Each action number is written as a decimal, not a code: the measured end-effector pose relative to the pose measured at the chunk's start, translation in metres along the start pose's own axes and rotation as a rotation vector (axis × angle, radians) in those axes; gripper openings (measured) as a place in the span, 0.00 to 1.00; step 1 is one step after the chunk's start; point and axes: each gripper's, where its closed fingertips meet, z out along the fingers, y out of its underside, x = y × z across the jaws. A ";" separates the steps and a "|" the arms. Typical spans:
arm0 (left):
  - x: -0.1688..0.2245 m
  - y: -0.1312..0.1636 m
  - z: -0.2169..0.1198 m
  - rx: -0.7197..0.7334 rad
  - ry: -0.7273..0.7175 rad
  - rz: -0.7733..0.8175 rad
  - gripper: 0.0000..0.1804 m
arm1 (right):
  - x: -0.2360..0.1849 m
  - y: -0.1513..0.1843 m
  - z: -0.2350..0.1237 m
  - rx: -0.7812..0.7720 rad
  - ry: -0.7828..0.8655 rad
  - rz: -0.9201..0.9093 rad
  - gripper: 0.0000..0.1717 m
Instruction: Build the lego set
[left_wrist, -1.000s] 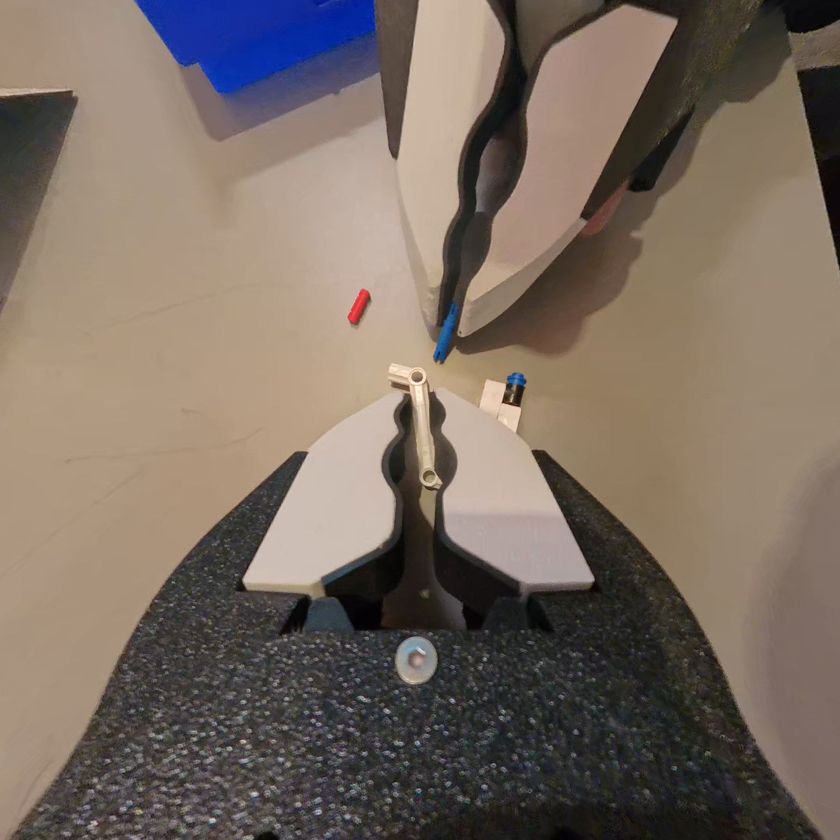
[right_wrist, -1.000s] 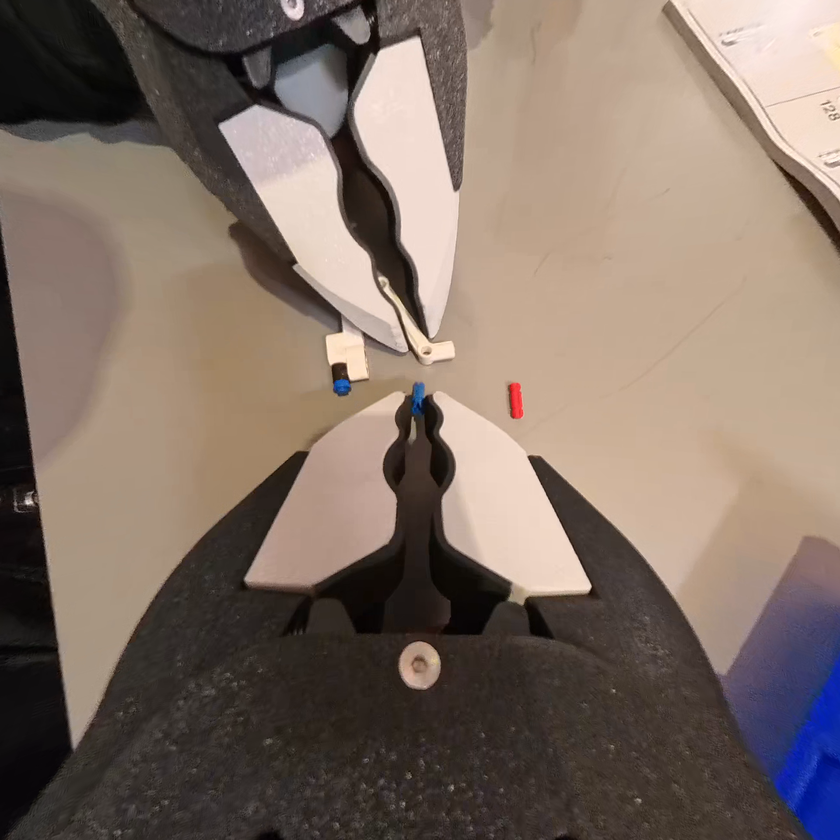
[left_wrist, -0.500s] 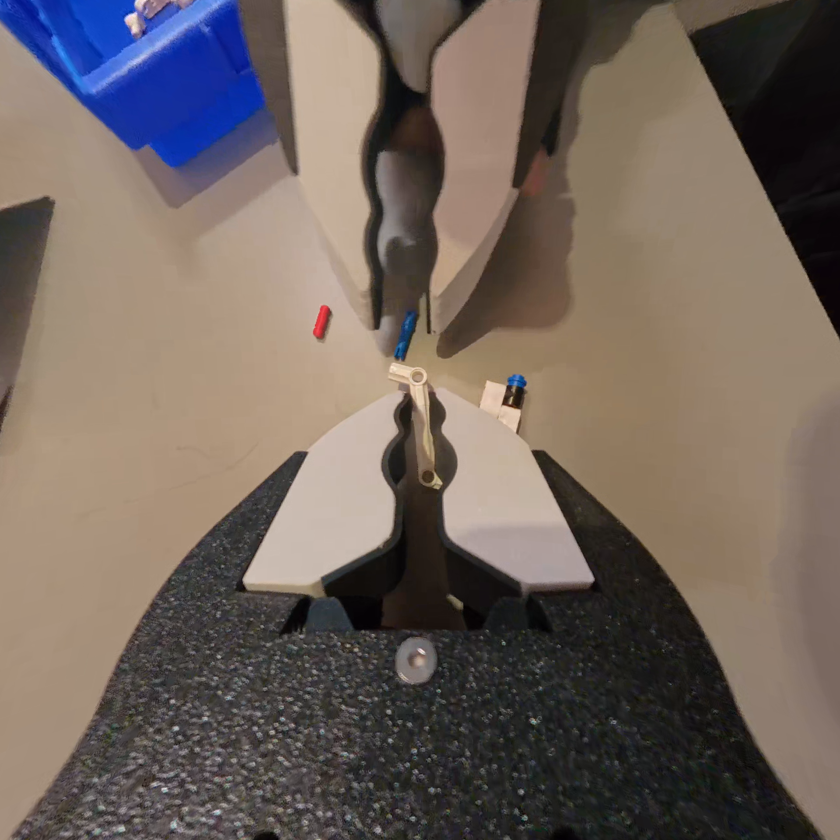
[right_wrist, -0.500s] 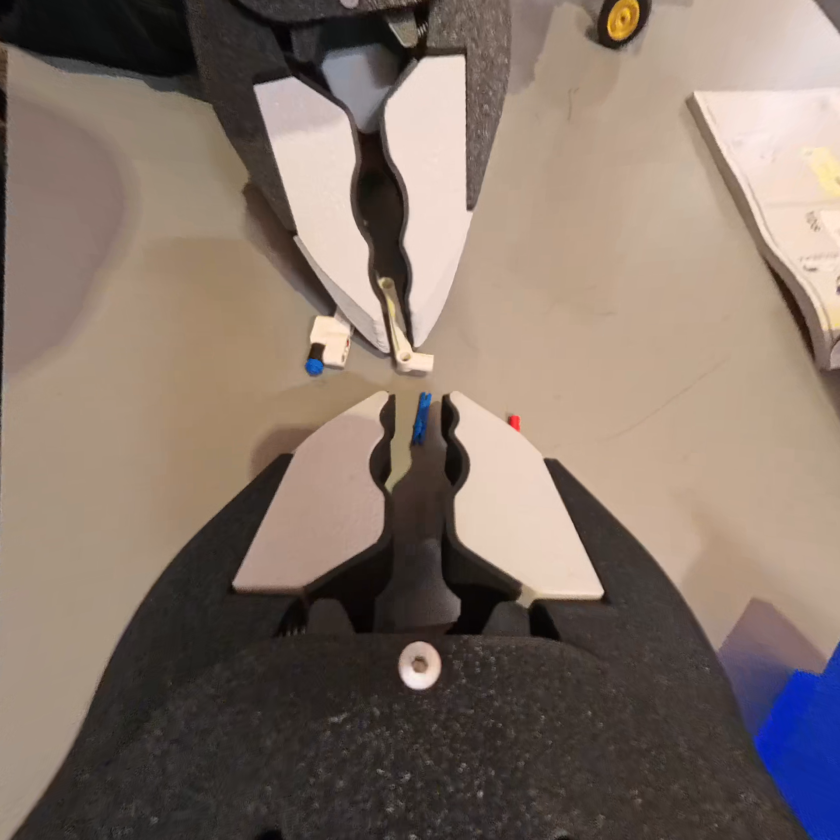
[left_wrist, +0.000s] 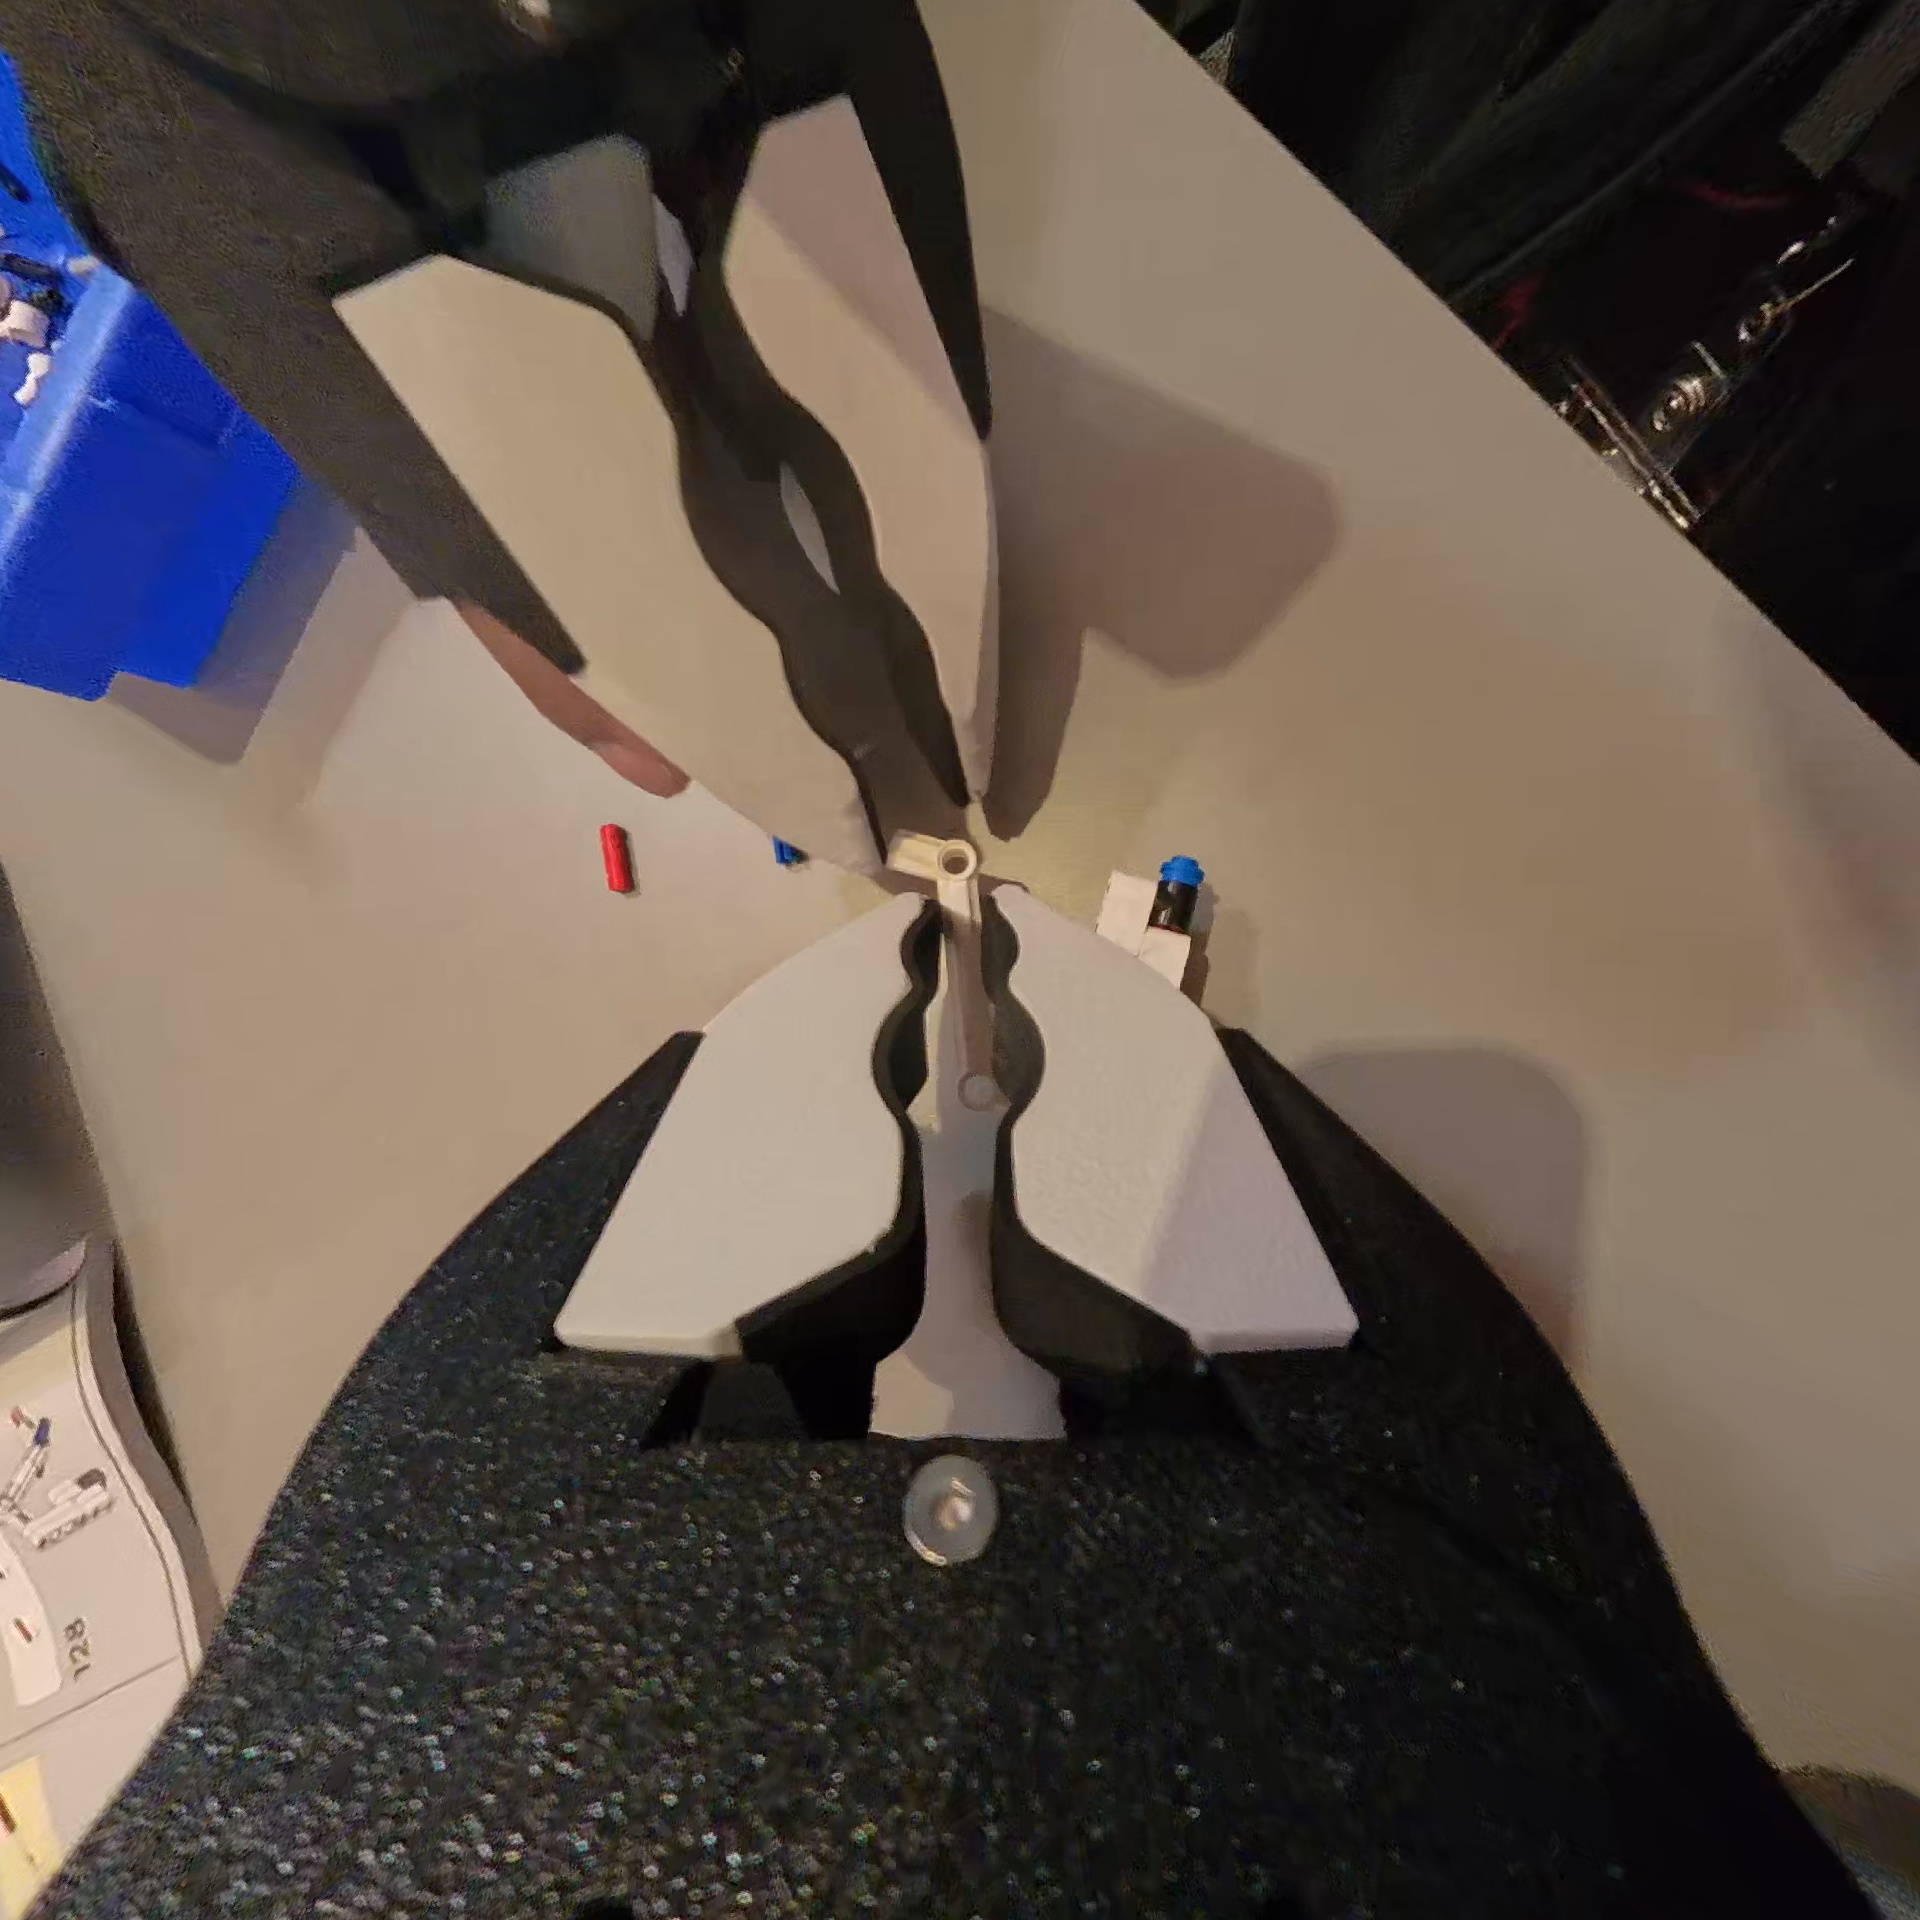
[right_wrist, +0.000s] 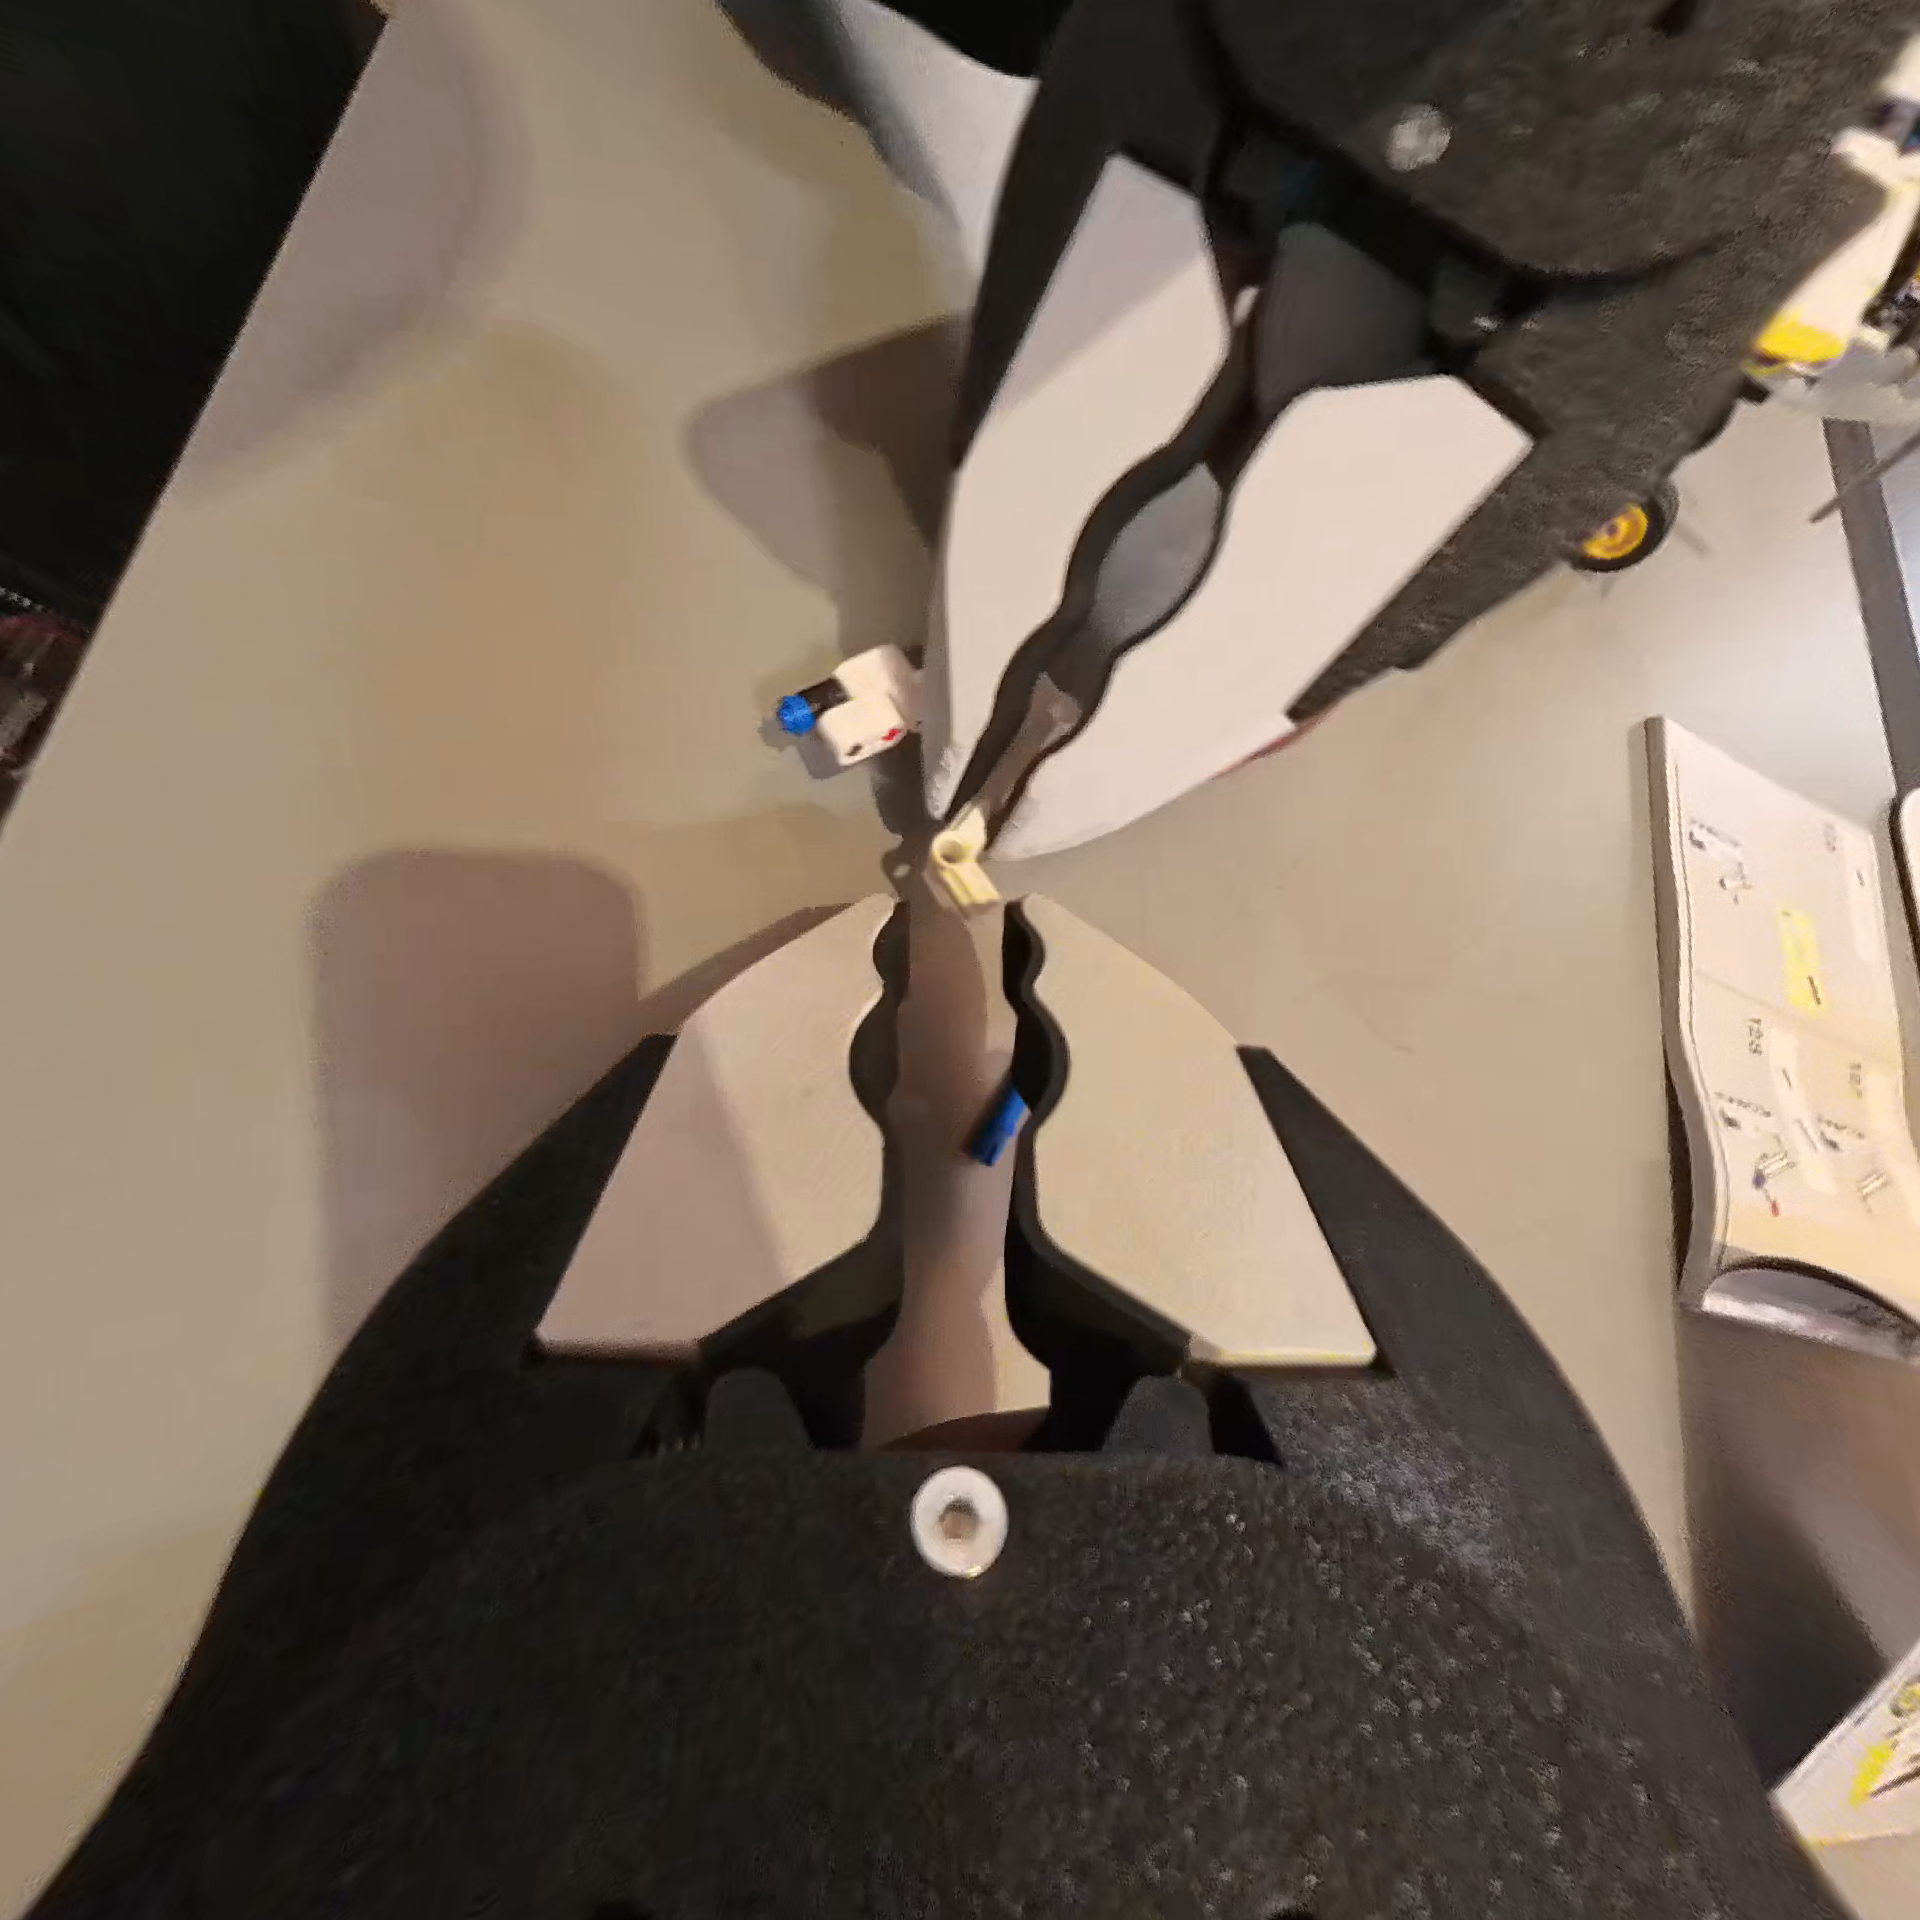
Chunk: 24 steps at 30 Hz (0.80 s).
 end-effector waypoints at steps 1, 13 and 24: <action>0.001 0.000 0.000 0.002 0.014 0.002 0.04 | 0.000 0.001 0.002 -0.011 0.014 -0.022 0.10; 0.002 0.008 0.004 -0.044 0.043 0.001 0.05 | 0.000 0.003 0.016 -0.067 0.119 -0.143 0.05; -0.035 -0.003 -0.041 0.296 -0.264 -0.722 0.12 | 0.021 0.000 0.006 -0.015 0.340 -0.145 0.04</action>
